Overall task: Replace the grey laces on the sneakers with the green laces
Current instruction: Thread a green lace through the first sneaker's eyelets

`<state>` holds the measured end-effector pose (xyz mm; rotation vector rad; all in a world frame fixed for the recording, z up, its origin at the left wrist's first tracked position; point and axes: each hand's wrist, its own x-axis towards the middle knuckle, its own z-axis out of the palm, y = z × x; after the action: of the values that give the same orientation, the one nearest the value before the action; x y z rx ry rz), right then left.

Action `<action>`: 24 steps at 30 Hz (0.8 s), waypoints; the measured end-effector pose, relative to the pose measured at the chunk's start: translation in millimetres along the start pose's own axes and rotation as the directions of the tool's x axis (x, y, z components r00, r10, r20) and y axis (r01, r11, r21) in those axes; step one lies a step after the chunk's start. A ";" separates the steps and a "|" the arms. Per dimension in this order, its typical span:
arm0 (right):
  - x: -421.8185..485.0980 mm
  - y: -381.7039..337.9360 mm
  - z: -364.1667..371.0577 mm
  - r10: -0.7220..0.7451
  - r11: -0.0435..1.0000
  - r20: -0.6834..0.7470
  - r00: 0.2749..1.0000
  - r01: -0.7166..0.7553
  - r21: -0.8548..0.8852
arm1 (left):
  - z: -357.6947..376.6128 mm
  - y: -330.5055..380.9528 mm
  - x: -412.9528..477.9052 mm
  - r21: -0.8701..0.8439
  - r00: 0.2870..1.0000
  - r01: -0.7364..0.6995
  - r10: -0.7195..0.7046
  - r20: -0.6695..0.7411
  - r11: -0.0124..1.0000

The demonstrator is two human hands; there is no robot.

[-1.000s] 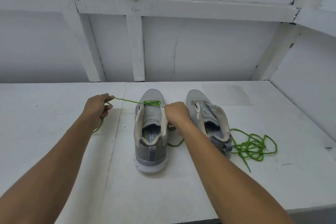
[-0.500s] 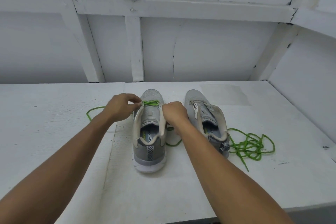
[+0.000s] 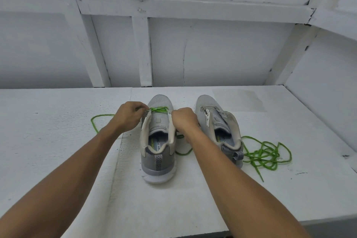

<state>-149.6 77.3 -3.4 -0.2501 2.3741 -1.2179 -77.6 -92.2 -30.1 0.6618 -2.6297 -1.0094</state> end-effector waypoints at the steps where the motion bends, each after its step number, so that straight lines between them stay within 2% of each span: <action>1: 0.8 0.1 -0.1 0.002 1.000 0.002 1.000 -0.002 -0.006 | 0.2 -0.5 -0.2 -0.007 1.000 0.009 -0.009 -0.003 1.000; 13: 7.2 2.4 0.5 -0.001 1.000 0.023 1.000 0.001 0.002 | -10.4 0.9 -2.1 -0.088 0.998 0.054 -0.055 -0.008 0.995; 20: 16.4 -35.9 -9.3 -0.282 0.926 0.148 0.948 0.309 -0.218 | -7.2 8.1 3.5 0.032 0.994 0.074 -0.076 0.073 0.997; 22: 22.0 -43.5 -8.7 -0.300 0.874 0.213 0.930 0.358 -0.330 | -6.8 9.4 5.3 0.055 0.993 0.085 -0.089 0.073 0.995; 24: 26.5 -46.7 -3.6 -0.258 0.819 0.288 0.922 0.367 -0.440 | -7.5 11.0 5.7 0.070 0.991 0.098 -0.103 0.083 0.993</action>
<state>-176.7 42.8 27.7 -0.9257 2.4652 -0.6396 -83.2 -92.1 -16.7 0.7900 -2.7394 -1.0031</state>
